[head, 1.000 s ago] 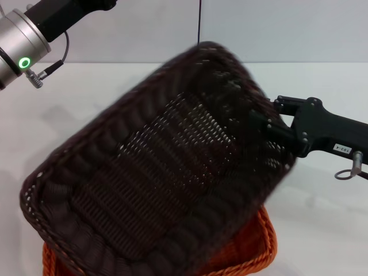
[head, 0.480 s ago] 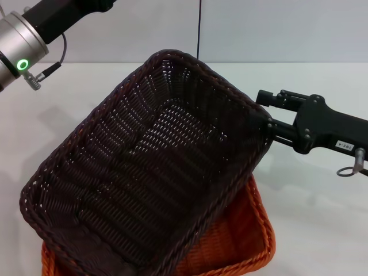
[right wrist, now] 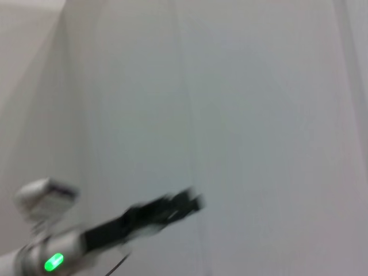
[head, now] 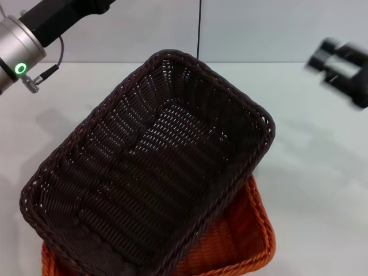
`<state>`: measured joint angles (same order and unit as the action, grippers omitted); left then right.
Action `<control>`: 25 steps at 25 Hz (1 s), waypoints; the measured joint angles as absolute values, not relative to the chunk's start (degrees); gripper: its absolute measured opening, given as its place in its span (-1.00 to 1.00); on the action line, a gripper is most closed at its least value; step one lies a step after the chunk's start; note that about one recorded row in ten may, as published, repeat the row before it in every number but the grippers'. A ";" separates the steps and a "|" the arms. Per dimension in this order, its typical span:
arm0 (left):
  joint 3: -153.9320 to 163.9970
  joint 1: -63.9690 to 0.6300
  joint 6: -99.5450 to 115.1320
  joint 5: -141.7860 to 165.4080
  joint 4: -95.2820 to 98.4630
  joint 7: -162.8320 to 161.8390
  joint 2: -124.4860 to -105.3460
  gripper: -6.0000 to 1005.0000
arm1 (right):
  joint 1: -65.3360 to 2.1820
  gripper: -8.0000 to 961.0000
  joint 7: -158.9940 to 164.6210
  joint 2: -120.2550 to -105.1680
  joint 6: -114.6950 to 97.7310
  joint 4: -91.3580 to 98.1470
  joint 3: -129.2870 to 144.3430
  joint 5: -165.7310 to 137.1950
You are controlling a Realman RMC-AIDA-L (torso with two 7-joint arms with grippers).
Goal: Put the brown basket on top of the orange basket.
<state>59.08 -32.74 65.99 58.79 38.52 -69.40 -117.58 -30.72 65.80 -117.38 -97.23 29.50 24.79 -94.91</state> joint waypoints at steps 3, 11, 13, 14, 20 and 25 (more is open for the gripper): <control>57.83 -32.12 66.53 58.16 38.56 -68.14 -117.98 0.48 | -29.79 0.10 64.57 -117.13 -97.08 31.06 17.88 -93.04; 57.56 -27.01 72.59 43.89 34.49 -58.22 -118.32 0.48 | -28.17 0.10 50.36 -116.21 -86.25 28.17 -2.63 -84.62; 57.52 -26.39 73.97 41.23 33.03 -56.15 -118.36 0.48 | -28.13 0.10 48.22 -116.19 -85.11 27.59 -4.11 -83.52; 57.51 -25.80 75.37 38.65 31.53 -54.12 -118.40 0.48 | -28.12 0.10 46.34 -116.18 -84.11 27.05 -5.15 -82.47; 57.48 -23.88 87.50 23.93 19.03 -40.15 -118.58 0.48 | -28.46 0.10 30.25 -116.18 -80.46 19.53 -8.28 -71.63; 57.48 -23.00 94.47 17.94 10.85 -35.59 -118.55 0.48 | -28.75 0.10 26.46 -116.27 -79.75 15.75 -8.46 -67.84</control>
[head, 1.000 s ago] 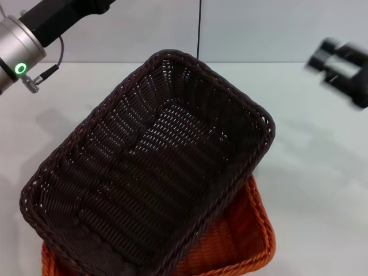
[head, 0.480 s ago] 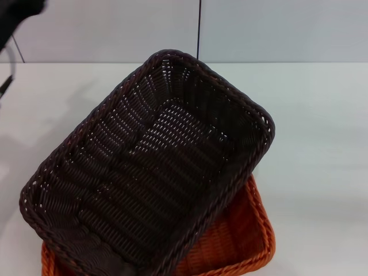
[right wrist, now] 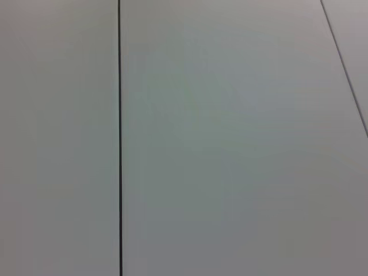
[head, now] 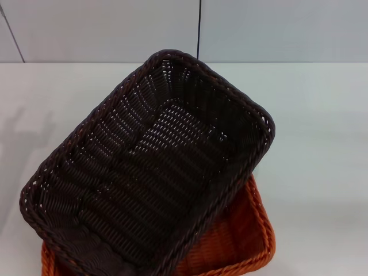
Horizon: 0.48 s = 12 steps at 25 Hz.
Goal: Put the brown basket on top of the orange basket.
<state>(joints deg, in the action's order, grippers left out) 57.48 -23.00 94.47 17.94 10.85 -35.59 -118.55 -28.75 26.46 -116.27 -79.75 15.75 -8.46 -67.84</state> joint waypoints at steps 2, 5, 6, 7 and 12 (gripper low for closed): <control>57.48 -22.19 94.72 17.87 10.56 -35.53 -118.56 0.48 | -28.90 0.10 26.44 -116.40 -79.61 15.07 -8.96 -67.82; 57.54 -21.28 95.76 17.60 9.68 -35.50 -118.65 0.48 | -29.28 0.10 26.40 -116.64 -79.39 14.23 -10.25 -67.79; 57.76 -21.24 96.44 17.61 8.89 -35.49 -118.70 0.48 | -29.37 0.10 26.38 -116.74 -79.10 13.54 -10.54 -67.78; 57.76 -21.24 96.44 17.61 8.89 -35.49 -118.70 0.48 | -29.37 0.10 26.38 -116.74 -79.10 13.54 -10.54 -67.78; 57.93 -21.03 97.11 18.06 8.10 -35.47 -118.73 0.48 | -29.37 0.10 26.35 -116.98 -78.82 11.47 -11.10 -67.76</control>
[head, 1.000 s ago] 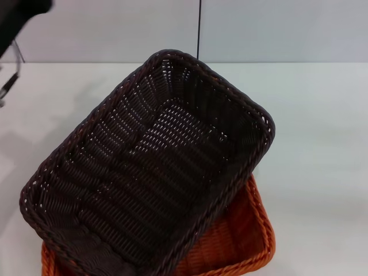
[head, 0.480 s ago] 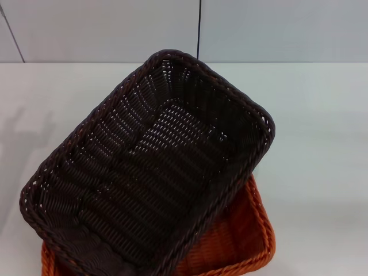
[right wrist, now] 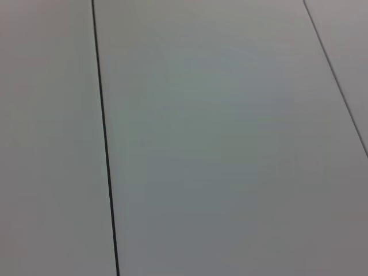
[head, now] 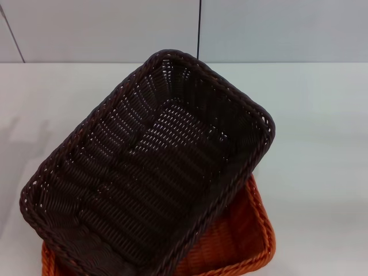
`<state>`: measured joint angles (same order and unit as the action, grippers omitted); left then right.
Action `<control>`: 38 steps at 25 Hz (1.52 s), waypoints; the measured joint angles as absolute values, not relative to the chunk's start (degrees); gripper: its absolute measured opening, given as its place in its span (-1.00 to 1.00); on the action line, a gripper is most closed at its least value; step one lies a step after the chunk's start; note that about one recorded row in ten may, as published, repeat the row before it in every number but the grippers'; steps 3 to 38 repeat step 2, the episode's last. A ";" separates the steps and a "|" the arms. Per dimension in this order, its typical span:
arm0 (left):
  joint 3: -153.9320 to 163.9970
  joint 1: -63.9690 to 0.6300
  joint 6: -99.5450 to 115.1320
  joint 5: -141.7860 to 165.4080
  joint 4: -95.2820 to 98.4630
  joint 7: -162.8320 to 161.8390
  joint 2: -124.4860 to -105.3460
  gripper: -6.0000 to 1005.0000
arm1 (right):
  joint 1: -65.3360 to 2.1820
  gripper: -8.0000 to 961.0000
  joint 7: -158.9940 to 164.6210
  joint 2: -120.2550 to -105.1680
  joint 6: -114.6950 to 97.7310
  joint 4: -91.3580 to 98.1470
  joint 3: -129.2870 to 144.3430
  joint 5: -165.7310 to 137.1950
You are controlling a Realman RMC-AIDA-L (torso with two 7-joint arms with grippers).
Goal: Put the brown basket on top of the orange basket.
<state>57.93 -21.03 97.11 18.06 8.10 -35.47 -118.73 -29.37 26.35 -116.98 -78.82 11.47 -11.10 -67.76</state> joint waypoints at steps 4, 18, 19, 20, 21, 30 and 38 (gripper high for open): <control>57.95 -21.01 97.21 18.11 7.85 -35.47 -118.73 0.48 | -29.33 0.10 26.34 -117.20 -78.81 10.91 -11.26 -67.75; 57.95 -21.01 97.21 18.11 7.85 -35.47 -118.73 0.48 | -29.33 0.10 26.34 -117.20 -78.81 10.91 -11.26 -67.75; 57.95 -21.01 97.21 18.11 7.85 -35.47 -118.73 0.48 | -29.33 0.10 26.34 -117.20 -78.81 10.91 -11.26 -67.75; 57.95 -21.01 97.21 18.11 7.85 -35.47 -118.73 0.48 | -29.33 0.10 26.34 -117.20 -78.81 10.91 -11.26 -67.75; 57.95 -21.01 97.21 18.11 7.85 -35.47 -118.73 0.48 | -29.33 0.10 26.34 -117.20 -78.81 10.91 -11.26 -67.75; 57.95 -21.01 97.21 18.11 7.85 -35.47 -118.73 0.48 | -29.33 0.10 26.34 -117.20 -78.81 10.91 -11.26 -67.75; 57.95 -21.01 97.21 18.11 7.85 -35.47 -118.73 0.48 | -29.33 0.10 26.34 -117.20 -78.81 10.91 -11.26 -67.75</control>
